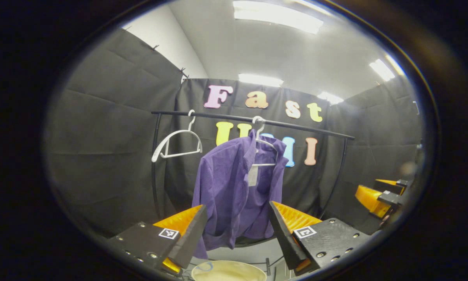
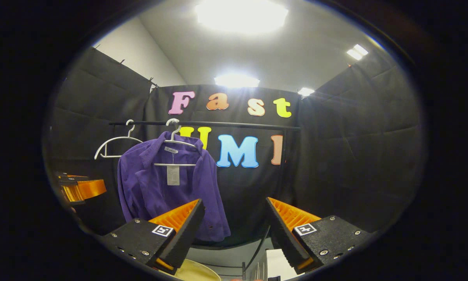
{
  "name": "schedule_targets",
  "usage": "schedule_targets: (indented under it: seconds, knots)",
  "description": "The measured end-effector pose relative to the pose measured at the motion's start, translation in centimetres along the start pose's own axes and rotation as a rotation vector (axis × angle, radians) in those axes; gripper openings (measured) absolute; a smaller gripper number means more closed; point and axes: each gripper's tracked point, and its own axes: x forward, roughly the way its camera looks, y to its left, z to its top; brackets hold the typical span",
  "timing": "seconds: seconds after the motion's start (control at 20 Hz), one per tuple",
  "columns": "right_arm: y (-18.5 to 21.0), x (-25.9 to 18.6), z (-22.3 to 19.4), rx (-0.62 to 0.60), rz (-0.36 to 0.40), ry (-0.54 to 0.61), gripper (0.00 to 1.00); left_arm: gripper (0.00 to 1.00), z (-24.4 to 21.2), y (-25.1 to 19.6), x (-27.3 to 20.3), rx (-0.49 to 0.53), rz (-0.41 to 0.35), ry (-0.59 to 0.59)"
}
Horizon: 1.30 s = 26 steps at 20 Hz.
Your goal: Grasp the clothes on the hanger with both hands and then place them into the laundry hamper below.
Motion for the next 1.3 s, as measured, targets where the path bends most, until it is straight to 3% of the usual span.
schedule_targets:
  seconds: [0.15, 0.2, 0.3, 0.4, 0.55, 0.6, 0.65, 0.75, 0.95, 1.0, 1.15, 1.2, 1.25, 1.3]
  knots:
    - [2.0, 2.3, 0.2, 0.043, 0.071, 0.034, 0.96, 0.85, 1.3, -0.3, 0.7, -0.009, -0.003, -0.012]
    - [2.5, 3.3, 0.2, 0.048, 0.092, 0.046, 0.96, 0.95, 1.4, -0.3, 1.2, -0.013, 0.004, -0.010]
    - [3.0, 5.7, 0.3, 0.048, 0.122, 0.055, 0.96, 0.90, 1.1, -0.4, 2.7, -0.028, 0.023, 0.010]
    - [3.5, 8.3, 0.6, 0.054, 0.156, 0.044, 0.96, 0.95, 0.6, -0.5, 4.4, -0.036, 0.050, 0.046]
    - [4.3, 12.5, 0.2, 0.084, 0.211, 0.054, 0.96, 0.95, 0.8, -0.7, 6.8, -0.012, 0.109, 0.074]
    - [4.7, 13.8, 0.1, 0.094, 0.237, 0.057, 0.96, 0.90, 1.0, -0.8, 7.7, -0.001, 0.129, 0.073]
    - [5.1, 15.2, -0.1, 0.100, 0.261, 0.058, 0.96, 0.94, 1.3, -1.0, 8.6, 0.009, 0.148, 0.071]
    - [5.8, 17.8, -0.5, 0.105, 0.309, 0.063, 0.96, 0.86, 1.5, -1.6, 10.7, 0.021, 0.188, 0.071]
    - [7.2, 22.2, -1.2, 0.122, 0.391, 0.057, 0.96, 0.95, 1.2, -2.4, 13.9, 0.022, 0.257, 0.061]
    - [7.5, 23.3, -1.4, 0.127, 0.406, 0.054, 0.96, 0.85, 1.0, -2.6, 14.6, 0.021, 0.270, 0.061]
    - [8.4, 26.6, -2.4, 0.137, 0.446, 0.064, 0.95, 0.85, 0.2, -2.4, 17.1, 0.019, 0.319, 0.065]
    - [8.9, 27.5, -2.6, 0.146, 0.465, 0.072, 0.95, 0.95, 0.0, -2.2, 17.8, 0.013, 0.339, 0.067]
    - [9.2, 28.4, -2.8, 0.153, 0.480, 0.078, 0.95, 0.95, -0.4, -1.9, 18.5, 0.004, 0.353, 0.070]
    - [9.6, 29.3, -3.0, 0.159, 0.494, 0.084, 0.95, 0.86, -0.7, -1.8, 19.2, -0.002, 0.369, 0.073]
